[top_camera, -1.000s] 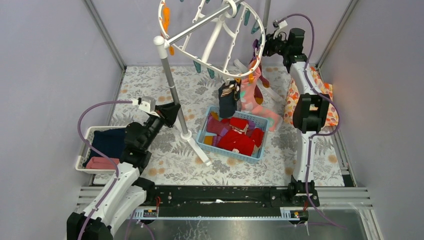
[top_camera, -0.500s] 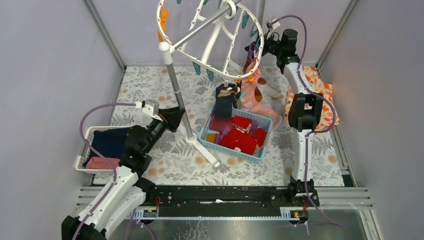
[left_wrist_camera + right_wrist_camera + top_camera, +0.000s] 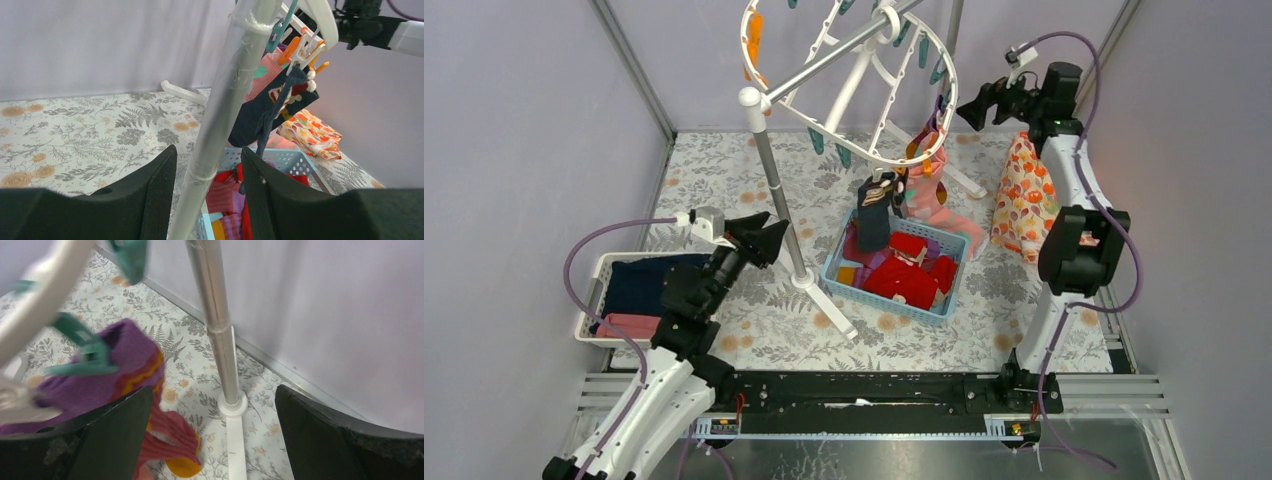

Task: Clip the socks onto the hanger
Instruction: Adjust the clothesline at the center of the board.

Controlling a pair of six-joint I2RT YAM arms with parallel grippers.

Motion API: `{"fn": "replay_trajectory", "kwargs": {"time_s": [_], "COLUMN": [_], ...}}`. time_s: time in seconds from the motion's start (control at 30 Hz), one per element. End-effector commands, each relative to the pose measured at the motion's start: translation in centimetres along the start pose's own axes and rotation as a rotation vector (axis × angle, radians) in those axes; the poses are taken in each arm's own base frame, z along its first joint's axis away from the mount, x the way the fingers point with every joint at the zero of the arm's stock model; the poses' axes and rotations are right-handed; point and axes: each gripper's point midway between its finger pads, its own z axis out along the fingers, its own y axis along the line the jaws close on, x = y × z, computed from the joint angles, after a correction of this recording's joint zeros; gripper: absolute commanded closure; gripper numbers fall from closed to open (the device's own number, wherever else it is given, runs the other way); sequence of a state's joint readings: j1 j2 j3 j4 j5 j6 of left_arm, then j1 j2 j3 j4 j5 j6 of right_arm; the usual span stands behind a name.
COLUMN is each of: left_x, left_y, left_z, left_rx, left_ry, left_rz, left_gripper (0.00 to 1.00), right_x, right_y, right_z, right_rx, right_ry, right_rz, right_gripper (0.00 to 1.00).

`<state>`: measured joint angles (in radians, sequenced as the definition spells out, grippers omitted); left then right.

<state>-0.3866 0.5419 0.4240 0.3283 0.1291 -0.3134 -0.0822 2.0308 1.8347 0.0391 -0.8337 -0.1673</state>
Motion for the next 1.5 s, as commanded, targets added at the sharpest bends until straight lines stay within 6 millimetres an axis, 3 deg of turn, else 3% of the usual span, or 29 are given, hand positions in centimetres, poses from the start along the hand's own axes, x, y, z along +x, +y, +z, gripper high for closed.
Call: {"fn": "replay_trajectory", "kwargs": {"time_s": [0.0,0.13,0.23,0.33,0.47,0.57,0.7,0.77,0.87,0.97,1.07,1.27,1.47], "left_x": [-1.0,-2.3,-3.1,-3.3,-2.7,-2.0,-1.8,-1.6,-0.8,0.2,1.9,5.3,8.4], "left_y": [-0.2,-0.2,-0.5,-2.2,-4.5,-6.3,-7.6,-7.7,-8.1,-8.5,-8.7,-9.5,-13.1], "left_z": [-0.1,-1.3,-2.6,-3.6,-4.6,-5.1,-5.6,-5.6,-5.7,-5.6,-5.3,-4.4,-3.7], "left_rx": [-0.015,-0.034,-0.041,0.043,0.160,0.262,0.336,0.334,0.352,0.372,0.372,0.317,0.346], "left_ry": [-0.004,-0.022,-0.032,-0.026,-0.009,0.008,0.001,0.004,0.038,0.090,0.163,0.267,0.323], "left_rz": [-0.002,0.026,0.019,-0.005,-0.064,-0.113,-0.221,-0.287,-0.347,-0.425,-0.479,-0.418,-0.266], "left_gripper": [0.44,0.43,0.40,0.30,0.09,0.03,0.01,0.01,0.01,0.06,0.11,0.14,0.13], "right_x": [-2.8,-2.0,-1.6,-0.8,0.1,0.1,0.7,0.4,-0.4,0.6,3.2,10.7,14.9], "right_y": [3.3,4.0,6.4,11.4,19.1,23.4,28.1,29.1,29.0,29.3,29.8,29.3,31.2], "right_z": [-3.0,-6.4,-9.9,-13.5,-17.1,-17.9,-15.8,-15.0,-13.6,-13.0,-13.5,-14.6,-16.1], "right_rx": [-0.029,0.036,0.057,-0.006,-0.203,-0.308,-0.371,-0.400,-0.410,-0.425,-0.458,-0.443,-0.613], "right_ry": [0.023,0.059,0.077,0.096,0.082,0.057,0.081,0.075,0.095,0.147,0.168,0.263,0.205], "right_rz": [-0.103,-0.120,-0.173,-0.229,-0.209,-0.150,-0.157,-0.139,-0.095,-0.066,-0.090,-0.166,-0.382], "right_gripper": [0.00,0.00,0.00,0.01,0.06,0.15,0.22,0.28,0.39,0.39,0.36,0.29,0.05]}}
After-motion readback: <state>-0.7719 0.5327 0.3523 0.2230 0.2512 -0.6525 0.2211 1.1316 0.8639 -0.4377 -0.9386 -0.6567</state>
